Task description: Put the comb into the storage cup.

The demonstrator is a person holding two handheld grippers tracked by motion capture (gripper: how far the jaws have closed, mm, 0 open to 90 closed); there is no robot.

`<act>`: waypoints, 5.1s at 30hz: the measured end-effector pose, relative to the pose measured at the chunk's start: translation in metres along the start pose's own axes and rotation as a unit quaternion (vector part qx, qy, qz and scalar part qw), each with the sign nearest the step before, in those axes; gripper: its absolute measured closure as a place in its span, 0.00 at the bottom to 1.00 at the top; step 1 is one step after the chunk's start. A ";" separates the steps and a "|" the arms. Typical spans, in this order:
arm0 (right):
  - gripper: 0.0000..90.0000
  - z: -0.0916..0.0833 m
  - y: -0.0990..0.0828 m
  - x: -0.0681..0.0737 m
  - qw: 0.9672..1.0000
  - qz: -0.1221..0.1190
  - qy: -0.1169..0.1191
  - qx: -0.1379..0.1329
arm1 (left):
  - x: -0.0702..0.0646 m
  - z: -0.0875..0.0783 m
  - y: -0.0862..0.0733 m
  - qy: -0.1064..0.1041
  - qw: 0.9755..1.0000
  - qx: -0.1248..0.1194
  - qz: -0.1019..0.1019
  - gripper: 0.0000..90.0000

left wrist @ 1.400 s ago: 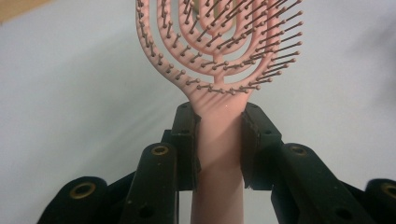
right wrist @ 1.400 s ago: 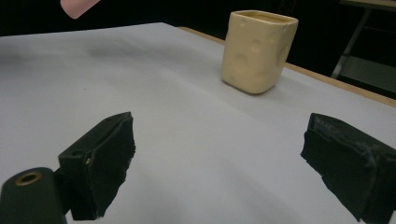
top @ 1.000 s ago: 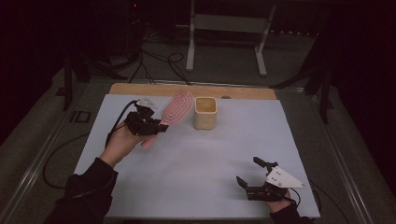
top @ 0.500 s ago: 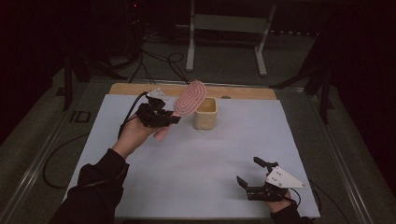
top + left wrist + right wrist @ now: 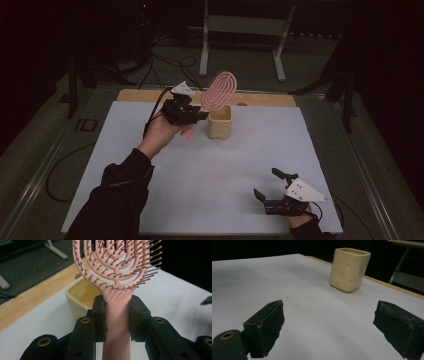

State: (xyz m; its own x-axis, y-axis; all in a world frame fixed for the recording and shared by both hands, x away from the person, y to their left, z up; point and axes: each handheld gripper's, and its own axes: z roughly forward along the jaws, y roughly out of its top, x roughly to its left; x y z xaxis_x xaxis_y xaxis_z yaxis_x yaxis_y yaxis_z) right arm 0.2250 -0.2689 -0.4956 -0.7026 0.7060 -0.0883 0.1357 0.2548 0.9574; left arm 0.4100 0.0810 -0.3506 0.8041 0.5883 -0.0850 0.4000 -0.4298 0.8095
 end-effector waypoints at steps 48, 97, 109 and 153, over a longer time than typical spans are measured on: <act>0.10 -0.002 0.000 -0.002 1.000 0.010 0.002 -0.008 | 0.026 0.071 0.042 -0.018 0.982 -0.183 -0.027 0.78; 0.10 -0.001 -0.002 -0.002 1.000 0.012 0.010 -0.004 | 0.044 0.129 -0.023 0.002 0.988 -0.154 -0.030 0.78; 0.10 -0.002 -0.002 -0.002 1.000 0.013 0.009 -0.005 | 0.041 0.132 -0.016 0.009 0.996 -0.087 -0.023 0.62; 0.10 0.000 -0.004 -0.003 1.000 0.015 0.007 0.001 | 0.025 0.064 -0.024 -0.056 0.996 -0.068 0.030 0.00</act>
State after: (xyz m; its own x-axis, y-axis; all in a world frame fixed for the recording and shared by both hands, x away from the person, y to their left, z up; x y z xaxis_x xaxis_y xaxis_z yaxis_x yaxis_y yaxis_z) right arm 0.2268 -0.2725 -0.4987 -0.7084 0.7036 -0.0551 0.1587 0.2349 0.9590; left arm 0.4483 0.0621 -0.4090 0.8717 0.4813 -0.0918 0.2926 -0.3611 0.8854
